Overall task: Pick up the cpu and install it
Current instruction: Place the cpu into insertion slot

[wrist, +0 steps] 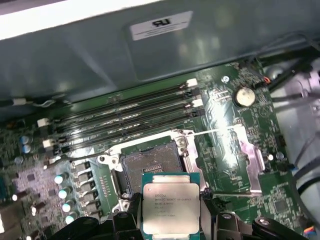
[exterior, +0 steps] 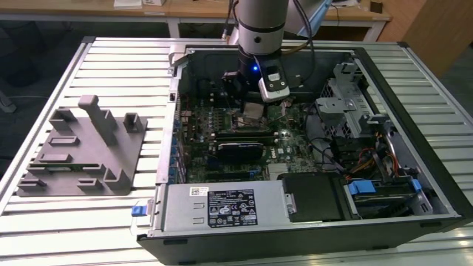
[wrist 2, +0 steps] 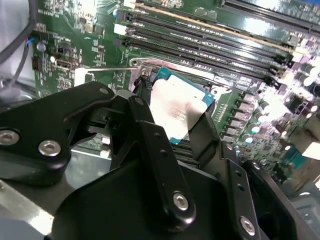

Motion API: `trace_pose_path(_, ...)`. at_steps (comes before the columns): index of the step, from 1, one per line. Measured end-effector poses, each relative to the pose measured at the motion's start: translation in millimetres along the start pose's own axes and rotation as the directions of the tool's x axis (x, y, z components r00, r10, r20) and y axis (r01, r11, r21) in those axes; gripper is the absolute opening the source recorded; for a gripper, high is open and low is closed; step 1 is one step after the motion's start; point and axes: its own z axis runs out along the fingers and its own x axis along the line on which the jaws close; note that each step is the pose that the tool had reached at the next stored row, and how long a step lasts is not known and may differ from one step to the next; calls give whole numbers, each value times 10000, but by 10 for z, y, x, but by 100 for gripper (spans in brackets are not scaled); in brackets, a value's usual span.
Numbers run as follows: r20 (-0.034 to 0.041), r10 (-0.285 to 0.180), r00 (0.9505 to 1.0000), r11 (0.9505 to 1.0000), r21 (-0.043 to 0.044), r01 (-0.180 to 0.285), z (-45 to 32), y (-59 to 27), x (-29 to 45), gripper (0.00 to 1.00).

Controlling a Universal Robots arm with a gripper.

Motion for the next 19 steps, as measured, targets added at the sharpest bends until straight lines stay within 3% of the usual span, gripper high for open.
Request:
trace_pose_path(4,21,591,9983,9983,23,-591,0,0,0,54)
trace_pose_path(8,45,1243,9922,9922,47,-1243,1,0,0,54)
trace_pose_path(16,93,2398,9708,9708,87,-2399,3,0,0,54)
trace_pose_path(19,111,2816,9595,9594,99,-2817,3,0,0,54)
